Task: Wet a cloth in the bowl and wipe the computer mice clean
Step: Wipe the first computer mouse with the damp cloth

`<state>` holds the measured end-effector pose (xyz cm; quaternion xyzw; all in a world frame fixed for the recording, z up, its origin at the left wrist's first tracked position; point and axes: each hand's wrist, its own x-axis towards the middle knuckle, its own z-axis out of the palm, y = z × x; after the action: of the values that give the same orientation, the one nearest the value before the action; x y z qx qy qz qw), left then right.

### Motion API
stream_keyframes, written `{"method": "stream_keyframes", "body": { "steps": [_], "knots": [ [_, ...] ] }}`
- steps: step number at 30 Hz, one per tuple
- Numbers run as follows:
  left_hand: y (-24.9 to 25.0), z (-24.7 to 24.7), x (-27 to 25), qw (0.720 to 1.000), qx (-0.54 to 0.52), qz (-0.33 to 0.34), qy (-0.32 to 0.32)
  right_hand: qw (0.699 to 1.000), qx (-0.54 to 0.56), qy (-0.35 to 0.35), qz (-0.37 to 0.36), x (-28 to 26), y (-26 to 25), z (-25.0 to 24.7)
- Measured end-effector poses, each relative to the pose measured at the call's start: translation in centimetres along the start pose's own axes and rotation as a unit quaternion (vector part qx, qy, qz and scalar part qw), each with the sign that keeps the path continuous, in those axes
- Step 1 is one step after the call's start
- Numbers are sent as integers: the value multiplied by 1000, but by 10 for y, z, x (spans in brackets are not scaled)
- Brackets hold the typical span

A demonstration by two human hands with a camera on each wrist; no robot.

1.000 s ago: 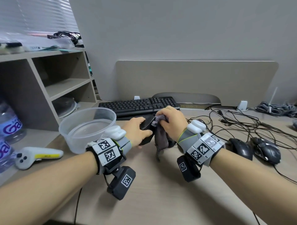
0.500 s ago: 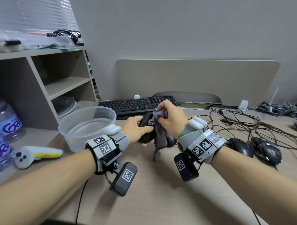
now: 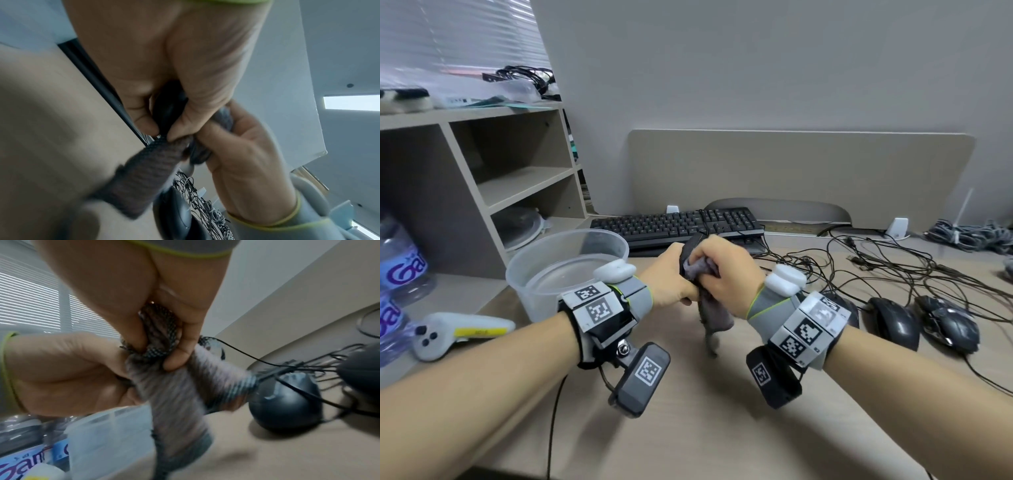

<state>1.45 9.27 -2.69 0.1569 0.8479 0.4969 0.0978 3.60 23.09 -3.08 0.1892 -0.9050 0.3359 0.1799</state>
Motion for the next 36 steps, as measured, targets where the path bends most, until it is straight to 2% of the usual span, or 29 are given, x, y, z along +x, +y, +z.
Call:
{"method": "stream_keyframes", "body": {
  "steps": [3,7,11,14,16,19,21,23,26,29,32,36],
  "knots": [
    [-4,-2,-3,1000,10,-9,15,997,-40,-39,47,-2,16,-5],
    [-2,1,-3,998,-65,6,22,995,-37,23,93,9,25,-14],
    [-1,6,-5,992,-127,8,19,989,12,71,131,20,21,-27],
    [0,8,-6,984,-177,10,25,978,76,80,178,25,24,-27],
    [-1,8,-3,979,-201,8,40,962,148,61,222,21,24,-23],
    [-1,11,2,974,-222,0,47,915,299,-13,272,15,17,-15],
    [1,15,4,973,-226,-2,48,891,344,-41,294,13,13,-10],
    [3,17,5,973,-225,-2,60,882,356,-53,306,11,10,-7],
    [3,10,7,988,-134,15,73,887,354,-83,286,7,11,-10],
    [2,5,4,998,-42,22,52,897,356,-47,258,8,17,-14],
    [2,6,1,997,-71,5,31,904,332,-17,267,10,23,-16],
    [4,2,1,994,-96,-16,51,942,230,-68,234,3,22,-16]
  ]
}}
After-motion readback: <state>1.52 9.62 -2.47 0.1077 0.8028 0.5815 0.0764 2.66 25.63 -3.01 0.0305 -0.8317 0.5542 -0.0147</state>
